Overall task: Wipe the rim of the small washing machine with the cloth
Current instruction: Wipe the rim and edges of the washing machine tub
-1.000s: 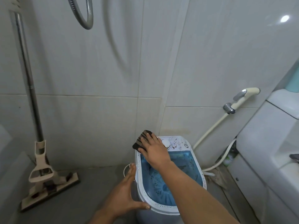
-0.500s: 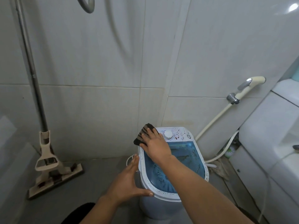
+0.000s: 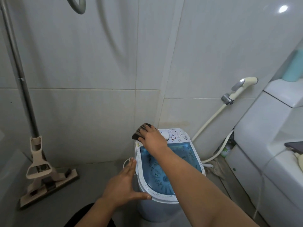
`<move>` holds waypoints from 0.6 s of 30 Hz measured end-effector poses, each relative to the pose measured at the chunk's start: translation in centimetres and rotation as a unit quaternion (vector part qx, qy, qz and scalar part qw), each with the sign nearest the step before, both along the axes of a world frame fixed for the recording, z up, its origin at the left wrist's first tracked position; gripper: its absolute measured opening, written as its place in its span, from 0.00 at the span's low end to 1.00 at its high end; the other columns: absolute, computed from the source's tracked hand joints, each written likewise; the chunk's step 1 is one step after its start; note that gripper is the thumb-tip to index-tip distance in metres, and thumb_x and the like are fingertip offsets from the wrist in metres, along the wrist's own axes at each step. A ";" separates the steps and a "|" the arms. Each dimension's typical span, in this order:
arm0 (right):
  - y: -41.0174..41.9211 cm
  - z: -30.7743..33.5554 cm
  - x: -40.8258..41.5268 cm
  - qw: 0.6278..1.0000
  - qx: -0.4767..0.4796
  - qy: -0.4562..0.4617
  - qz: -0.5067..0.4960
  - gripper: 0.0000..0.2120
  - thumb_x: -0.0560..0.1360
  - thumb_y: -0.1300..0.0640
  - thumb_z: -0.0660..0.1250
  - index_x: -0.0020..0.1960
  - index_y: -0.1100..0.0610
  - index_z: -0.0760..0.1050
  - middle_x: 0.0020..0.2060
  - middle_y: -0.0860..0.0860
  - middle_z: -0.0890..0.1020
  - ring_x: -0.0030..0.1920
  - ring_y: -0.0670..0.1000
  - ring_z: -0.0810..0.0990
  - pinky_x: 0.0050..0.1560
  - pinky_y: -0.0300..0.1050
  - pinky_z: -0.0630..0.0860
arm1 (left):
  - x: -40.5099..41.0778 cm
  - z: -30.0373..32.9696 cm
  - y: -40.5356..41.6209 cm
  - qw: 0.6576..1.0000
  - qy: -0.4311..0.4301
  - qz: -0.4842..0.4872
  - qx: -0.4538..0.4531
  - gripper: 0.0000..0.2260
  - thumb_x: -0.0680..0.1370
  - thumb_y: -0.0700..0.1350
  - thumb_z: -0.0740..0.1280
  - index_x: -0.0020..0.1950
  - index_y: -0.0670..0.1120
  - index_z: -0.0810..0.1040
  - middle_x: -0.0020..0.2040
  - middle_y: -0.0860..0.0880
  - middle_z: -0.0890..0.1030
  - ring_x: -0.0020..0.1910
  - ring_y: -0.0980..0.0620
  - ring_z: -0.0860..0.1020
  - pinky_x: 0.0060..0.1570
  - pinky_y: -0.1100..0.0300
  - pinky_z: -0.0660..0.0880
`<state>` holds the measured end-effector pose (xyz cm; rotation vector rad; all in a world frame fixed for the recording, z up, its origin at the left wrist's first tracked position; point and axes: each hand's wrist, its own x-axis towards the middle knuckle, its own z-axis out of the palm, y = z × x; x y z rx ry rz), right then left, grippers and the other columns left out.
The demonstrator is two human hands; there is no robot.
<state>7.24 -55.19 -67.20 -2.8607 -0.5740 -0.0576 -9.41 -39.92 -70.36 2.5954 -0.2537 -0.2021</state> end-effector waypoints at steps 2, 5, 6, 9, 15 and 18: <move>0.0 -0.5 -0.7 1.000 0.000 0.004 0.007 0.20 0.82 0.49 0.62 0.71 0.56 0.73 0.77 0.57 0.66 0.76 0.63 0.62 0.73 0.61 0.64 | 0.0 0.1 0.0 1.000 -0.002 0.001 0.006 0.67 0.55 0.85 0.64 0.82 0.55 0.39 0.82 0.62 0.39 0.80 0.60 0.52 0.73 0.56 0.66; 0.0 -1.1 -1.8 1.000 0.006 0.004 0.028 0.19 0.82 0.50 0.61 0.71 0.55 0.74 0.78 0.56 0.65 0.78 0.62 0.60 0.74 0.61 0.63 | 0.0 0.3 -0.1 1.000 -0.003 0.001 0.010 0.67 0.56 0.85 0.64 0.83 0.54 0.39 0.82 0.61 0.40 0.81 0.60 0.50 0.74 0.56 0.66; -0.1 -1.3 -2.4 0.999 0.011 0.004 0.031 0.19 0.83 0.50 0.61 0.71 0.55 0.74 0.78 0.56 0.66 0.78 0.62 0.60 0.74 0.61 0.63 | 0.0 0.4 -0.1 1.000 -0.002 -0.001 0.015 0.67 0.56 0.85 0.64 0.83 0.53 0.39 0.82 0.60 0.40 0.81 0.60 0.50 0.74 0.56 0.66; -0.4 -1.7 -4.0 0.999 0.018 0.008 0.028 0.20 0.83 0.49 0.60 0.73 0.55 0.73 0.78 0.55 0.65 0.79 0.61 0.59 0.77 0.59 0.60 | 0.1 0.5 -0.2 0.999 0.003 -0.006 0.032 0.67 0.56 0.85 0.63 0.83 0.52 0.39 0.83 0.59 0.40 0.81 0.59 0.50 0.73 0.57 0.66; -1.9 -0.7 -4.3 0.999 0.025 0.016 -0.028 0.23 0.85 0.49 0.57 0.78 0.53 0.64 0.80 0.56 0.60 0.81 0.60 0.56 0.80 0.56 0.54 | 0.2 1.3 -0.2 0.997 0.014 -0.021 0.078 0.68 0.56 0.86 0.60 0.82 0.51 0.37 0.82 0.57 0.39 0.81 0.58 0.46 0.74 0.55 0.65; -2.2 -0.2 -3.0 0.999 0.007 0.018 -0.049 0.24 0.85 0.48 0.56 0.79 0.54 0.62 0.81 0.58 0.59 0.81 0.60 0.56 0.80 0.55 0.56 | 0.5 1.5 -0.2 0.995 0.016 -0.029 0.091 0.68 0.56 0.87 0.59 0.82 0.49 0.37 0.83 0.56 0.40 0.81 0.58 0.44 0.76 0.54 0.65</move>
